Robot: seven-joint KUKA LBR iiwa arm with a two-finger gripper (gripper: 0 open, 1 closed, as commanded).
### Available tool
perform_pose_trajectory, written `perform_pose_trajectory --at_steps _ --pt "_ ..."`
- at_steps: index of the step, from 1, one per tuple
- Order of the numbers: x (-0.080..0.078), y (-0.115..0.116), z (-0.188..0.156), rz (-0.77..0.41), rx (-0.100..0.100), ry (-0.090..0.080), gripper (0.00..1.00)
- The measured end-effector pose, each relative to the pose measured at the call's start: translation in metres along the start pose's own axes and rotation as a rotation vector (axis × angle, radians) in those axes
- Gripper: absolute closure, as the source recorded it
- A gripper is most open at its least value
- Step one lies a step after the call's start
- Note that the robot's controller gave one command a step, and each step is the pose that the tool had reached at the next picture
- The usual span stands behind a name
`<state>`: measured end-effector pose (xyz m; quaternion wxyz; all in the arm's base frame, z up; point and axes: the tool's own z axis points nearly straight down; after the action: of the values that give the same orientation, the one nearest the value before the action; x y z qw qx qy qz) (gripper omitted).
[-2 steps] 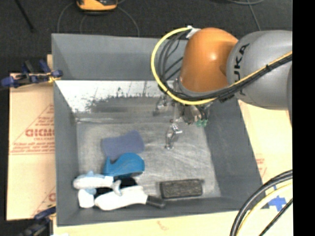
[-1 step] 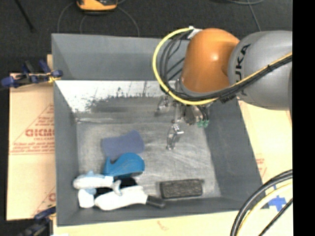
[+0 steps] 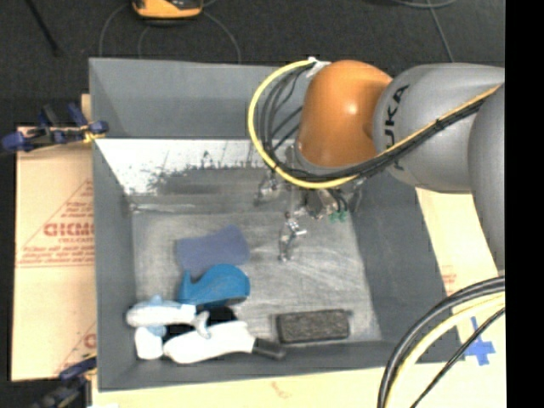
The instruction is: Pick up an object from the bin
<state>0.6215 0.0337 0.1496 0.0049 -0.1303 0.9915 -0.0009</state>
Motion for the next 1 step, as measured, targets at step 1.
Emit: perform_pose_trajectory --at_steps 1 --pt "-0.0162 -0.0023 0.0568 -0.163 -0.001 0.0 0.0"
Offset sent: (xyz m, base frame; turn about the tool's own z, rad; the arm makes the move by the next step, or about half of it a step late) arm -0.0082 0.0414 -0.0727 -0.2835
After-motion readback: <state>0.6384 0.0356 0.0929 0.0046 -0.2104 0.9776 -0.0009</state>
